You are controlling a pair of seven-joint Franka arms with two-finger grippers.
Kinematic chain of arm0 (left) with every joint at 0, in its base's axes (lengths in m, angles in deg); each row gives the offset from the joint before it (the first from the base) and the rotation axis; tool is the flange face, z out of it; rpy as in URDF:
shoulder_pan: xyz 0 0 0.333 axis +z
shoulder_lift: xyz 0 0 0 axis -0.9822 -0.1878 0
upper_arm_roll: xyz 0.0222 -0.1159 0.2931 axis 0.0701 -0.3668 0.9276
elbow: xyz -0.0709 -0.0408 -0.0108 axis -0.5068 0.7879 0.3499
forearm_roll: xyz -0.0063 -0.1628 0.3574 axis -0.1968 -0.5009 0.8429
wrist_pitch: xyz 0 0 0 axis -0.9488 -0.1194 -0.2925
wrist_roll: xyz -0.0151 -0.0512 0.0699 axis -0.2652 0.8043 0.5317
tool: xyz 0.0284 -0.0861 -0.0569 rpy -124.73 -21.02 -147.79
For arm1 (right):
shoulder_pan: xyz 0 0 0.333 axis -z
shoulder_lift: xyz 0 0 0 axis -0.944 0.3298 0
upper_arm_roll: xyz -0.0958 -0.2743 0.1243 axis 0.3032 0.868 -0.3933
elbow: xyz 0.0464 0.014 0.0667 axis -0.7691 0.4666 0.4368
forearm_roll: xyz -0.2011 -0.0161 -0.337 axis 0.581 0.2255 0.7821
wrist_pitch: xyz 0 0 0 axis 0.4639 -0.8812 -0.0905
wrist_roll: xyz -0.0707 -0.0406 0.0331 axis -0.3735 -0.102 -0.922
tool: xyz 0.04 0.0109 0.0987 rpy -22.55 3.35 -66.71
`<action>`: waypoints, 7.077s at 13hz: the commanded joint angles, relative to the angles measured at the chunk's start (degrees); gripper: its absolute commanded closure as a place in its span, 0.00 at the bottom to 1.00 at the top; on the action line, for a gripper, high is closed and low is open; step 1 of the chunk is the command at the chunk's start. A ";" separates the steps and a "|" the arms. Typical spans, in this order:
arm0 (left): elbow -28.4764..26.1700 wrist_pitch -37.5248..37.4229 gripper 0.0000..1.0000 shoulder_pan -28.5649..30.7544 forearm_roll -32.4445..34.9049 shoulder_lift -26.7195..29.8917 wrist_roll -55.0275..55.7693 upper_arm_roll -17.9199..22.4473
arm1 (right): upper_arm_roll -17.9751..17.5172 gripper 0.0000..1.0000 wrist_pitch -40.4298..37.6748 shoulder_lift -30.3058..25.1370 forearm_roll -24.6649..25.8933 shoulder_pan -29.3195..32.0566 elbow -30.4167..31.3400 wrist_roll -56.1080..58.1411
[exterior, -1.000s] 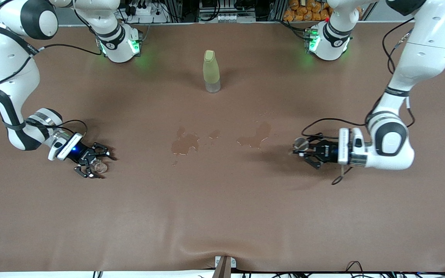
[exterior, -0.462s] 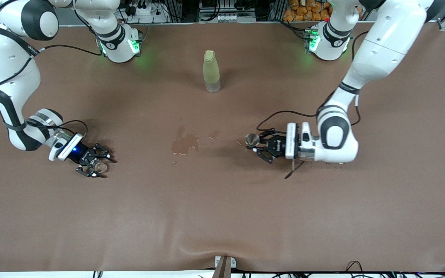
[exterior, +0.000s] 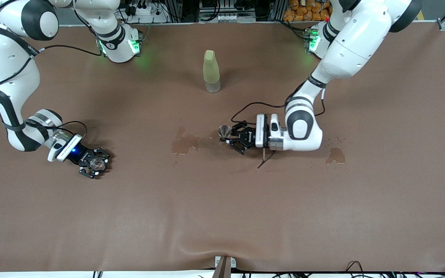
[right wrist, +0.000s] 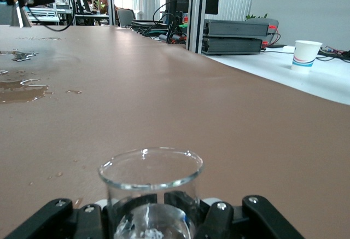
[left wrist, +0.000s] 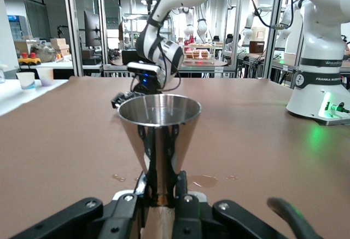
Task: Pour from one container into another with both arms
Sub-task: 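Carry the jigger and the beaker toward each other at table center, then raise the jigger above the beaker and tilt it with the left gripper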
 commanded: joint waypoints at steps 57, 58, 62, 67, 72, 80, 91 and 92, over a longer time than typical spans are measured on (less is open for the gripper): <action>21.21 20.82 1.00 -25.49 -17.77 -9.25 4.69 2.72 | -0.70 1.00 -15.36 -35.18 -0.91 -29.26 29.74 -18.79; 21.21 20.82 1.00 -25.57 -17.33 -9.25 4.69 2.89 | -0.70 1.00 -15.45 -35.62 -0.91 -29.26 29.92 -20.45; 21.13 20.73 1.00 -25.48 -16.98 -9.34 4.60 2.98 | -0.70 1.00 -15.36 -37.55 -0.91 -29.26 30.62 -26.17; 20.95 20.56 1.00 -25.40 -17.06 -9.34 4.25 2.98 | -0.62 1.00 -15.18 -37.56 -1.00 -29.26 30.62 -35.29; 20.95 20.56 1.00 -25.40 -17.15 -9.43 4.25 2.98 | -0.62 1.00 -14.92 -37.56 -0.91 -29.17 30.62 -44.26; 20.77 20.56 1.00 -25.40 -17.06 -9.43 4.25 2.98 | -0.62 1.00 -15.36 -37.56 -0.91 -29.17 30.62 -55.34; 20.69 20.56 1.00 -25.40 -17.15 -9.43 4.25 2.98 | -0.70 1.00 -15.53 -39.66 -0.82 -30.22 33.43 -62.47; 20.69 20.56 1.00 -25.40 -17.15 -9.43 4.25 2.98 | -0.70 1.00 -15.53 -39.66 -0.82 -30.31 33.43 -63.61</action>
